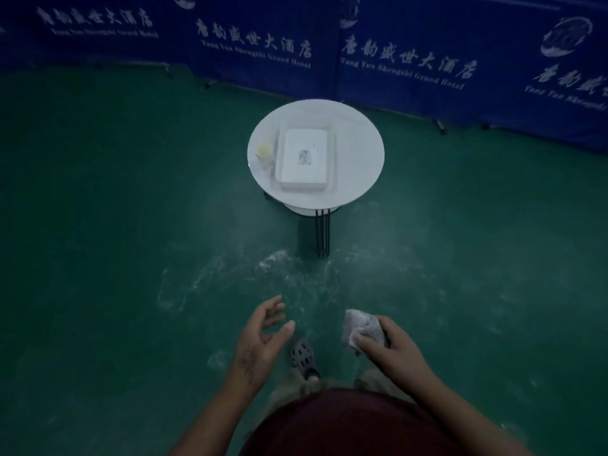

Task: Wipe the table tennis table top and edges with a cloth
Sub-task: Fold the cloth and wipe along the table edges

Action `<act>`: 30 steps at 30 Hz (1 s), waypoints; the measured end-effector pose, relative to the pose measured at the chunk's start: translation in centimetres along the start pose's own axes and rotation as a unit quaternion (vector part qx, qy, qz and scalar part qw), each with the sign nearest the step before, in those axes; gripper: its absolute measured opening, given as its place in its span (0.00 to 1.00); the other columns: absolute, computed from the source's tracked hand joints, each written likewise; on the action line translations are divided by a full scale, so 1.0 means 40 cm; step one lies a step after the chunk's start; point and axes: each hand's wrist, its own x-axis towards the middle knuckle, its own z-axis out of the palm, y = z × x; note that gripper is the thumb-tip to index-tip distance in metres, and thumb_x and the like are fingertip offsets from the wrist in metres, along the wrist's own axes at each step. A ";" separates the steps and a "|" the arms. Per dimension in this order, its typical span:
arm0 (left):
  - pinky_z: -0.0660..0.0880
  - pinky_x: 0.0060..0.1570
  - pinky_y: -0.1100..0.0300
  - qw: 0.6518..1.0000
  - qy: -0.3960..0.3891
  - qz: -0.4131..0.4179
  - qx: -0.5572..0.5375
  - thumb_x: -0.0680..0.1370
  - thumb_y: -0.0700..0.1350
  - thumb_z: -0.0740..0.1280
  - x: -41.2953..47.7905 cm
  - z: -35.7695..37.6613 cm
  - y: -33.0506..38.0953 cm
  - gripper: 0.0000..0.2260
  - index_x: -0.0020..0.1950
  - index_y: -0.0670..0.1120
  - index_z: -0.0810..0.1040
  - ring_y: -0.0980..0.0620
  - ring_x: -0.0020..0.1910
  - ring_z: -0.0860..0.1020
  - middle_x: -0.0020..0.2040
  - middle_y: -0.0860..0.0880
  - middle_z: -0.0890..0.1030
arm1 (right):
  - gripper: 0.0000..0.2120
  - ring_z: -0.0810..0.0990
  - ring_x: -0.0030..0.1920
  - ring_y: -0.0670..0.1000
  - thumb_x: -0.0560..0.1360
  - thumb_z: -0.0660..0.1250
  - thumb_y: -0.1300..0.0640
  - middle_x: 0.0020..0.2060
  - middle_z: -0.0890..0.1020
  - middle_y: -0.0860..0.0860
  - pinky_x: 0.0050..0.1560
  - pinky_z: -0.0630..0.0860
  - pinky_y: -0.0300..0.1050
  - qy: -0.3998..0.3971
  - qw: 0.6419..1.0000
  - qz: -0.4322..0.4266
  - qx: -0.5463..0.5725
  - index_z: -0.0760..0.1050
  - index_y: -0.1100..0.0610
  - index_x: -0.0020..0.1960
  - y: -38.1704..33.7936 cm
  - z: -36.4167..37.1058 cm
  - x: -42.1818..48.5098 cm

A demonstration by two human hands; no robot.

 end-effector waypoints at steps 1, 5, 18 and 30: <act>0.79 0.55 0.69 1.000 0.003 0.004 -0.002 0.77 0.55 0.73 0.031 -0.006 0.013 0.24 0.73 0.58 0.75 0.64 0.64 0.80 0.69 0.55 0.80 | 0.07 0.85 0.46 0.40 0.80 0.75 0.54 0.47 0.86 0.38 0.45 0.77 0.33 -0.004 1.000 -0.004 0.000 0.81 0.48 0.57 -0.024 0.002 0.024; 0.79 0.55 0.69 1.000 -0.002 -0.006 -0.004 0.77 0.55 0.73 0.148 -0.025 0.044 0.25 0.73 0.58 0.75 0.63 0.64 0.81 0.69 0.55 0.80 | 0.08 0.85 0.48 0.39 0.80 0.75 0.53 0.48 0.85 0.36 0.46 0.78 0.33 -0.006 1.000 0.000 -0.015 0.80 0.46 0.58 -0.088 -0.012 0.124; 0.79 0.56 0.69 0.999 0.034 -0.034 -0.001 0.74 0.55 0.73 0.590 -0.002 0.252 0.25 0.71 0.59 0.76 0.63 0.62 0.81 0.68 0.54 0.81 | 0.08 0.83 0.48 0.37 0.80 0.75 0.49 0.47 0.85 0.36 0.49 0.77 0.36 -0.042 0.998 -0.008 -0.051 0.79 0.41 0.55 -0.334 -0.135 0.618; 0.77 0.57 0.70 0.992 0.104 -0.073 -0.025 0.75 0.54 0.73 0.879 0.021 0.429 0.26 0.73 0.56 0.75 0.61 0.64 0.81 0.68 0.56 0.81 | 0.16 0.81 0.49 0.45 0.76 0.71 0.36 0.53 0.82 0.48 0.44 0.74 0.44 -0.069 0.986 -0.030 -0.148 0.79 0.45 0.57 -0.550 -0.243 1.069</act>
